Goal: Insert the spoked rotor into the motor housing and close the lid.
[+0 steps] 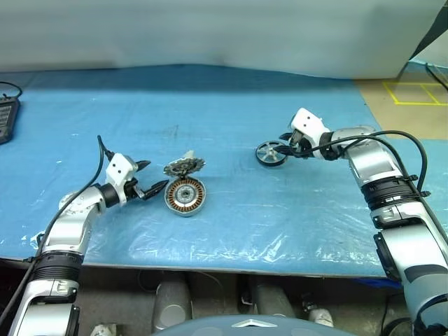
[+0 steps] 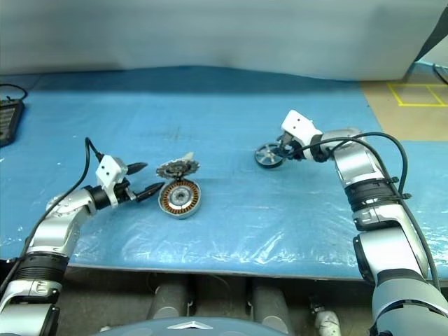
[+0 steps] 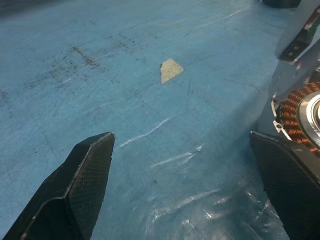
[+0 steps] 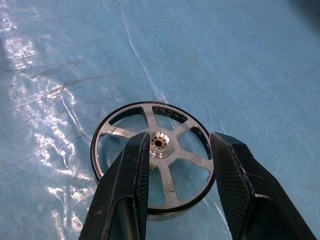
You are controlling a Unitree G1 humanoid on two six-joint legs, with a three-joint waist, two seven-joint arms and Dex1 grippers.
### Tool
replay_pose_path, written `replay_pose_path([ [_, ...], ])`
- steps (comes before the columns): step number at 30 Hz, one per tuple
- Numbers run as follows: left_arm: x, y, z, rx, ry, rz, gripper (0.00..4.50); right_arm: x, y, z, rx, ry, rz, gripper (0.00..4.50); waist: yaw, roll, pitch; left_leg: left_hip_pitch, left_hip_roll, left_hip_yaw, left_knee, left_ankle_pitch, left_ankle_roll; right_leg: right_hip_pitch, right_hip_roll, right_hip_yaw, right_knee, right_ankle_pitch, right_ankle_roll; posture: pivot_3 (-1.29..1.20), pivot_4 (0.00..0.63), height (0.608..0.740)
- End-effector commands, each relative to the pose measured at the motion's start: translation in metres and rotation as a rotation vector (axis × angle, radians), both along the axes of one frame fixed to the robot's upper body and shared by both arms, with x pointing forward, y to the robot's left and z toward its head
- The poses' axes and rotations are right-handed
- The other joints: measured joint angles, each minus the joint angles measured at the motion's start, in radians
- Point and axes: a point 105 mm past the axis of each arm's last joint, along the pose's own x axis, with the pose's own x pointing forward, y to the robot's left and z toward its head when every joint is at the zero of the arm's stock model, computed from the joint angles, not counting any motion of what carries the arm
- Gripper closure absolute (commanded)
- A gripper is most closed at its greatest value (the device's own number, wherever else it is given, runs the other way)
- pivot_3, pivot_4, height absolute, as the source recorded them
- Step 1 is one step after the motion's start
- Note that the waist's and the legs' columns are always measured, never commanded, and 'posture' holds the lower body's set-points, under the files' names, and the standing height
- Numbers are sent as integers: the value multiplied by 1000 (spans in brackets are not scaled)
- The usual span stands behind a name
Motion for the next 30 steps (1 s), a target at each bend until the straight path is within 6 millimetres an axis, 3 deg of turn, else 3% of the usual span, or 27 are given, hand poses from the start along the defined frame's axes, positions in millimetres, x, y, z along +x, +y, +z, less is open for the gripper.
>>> replay_pose_path([
  [1, -2, 5, 6, 11, -31, 15, 0, -4, 6, 5, 9, -17, 27, 2570, 0, 0, 0, 0, 0, 0, 0, 0, 0, 0, 0, 0, 0, 0, 0, 0, 150, 740],
  [26, -3, 7, 7, 32, -26, 24, 0, -9, -3, -44, 0, 105, -54, 2570, 0, 0, 0, 1, 0, 0, 0, 0, 1, 0, 0, 0, 0, 0, 0, 0, 150, 740],
  [30, -3, 9, 6, 35, -25, 28, 0, -8, -3, -42, 28, 96, -64, 3352, 0, -1, -1, 3, 0, 0, 0, -1, 1, 2, 0, 0, 0, 0, 0, 0, 150, 740],
])
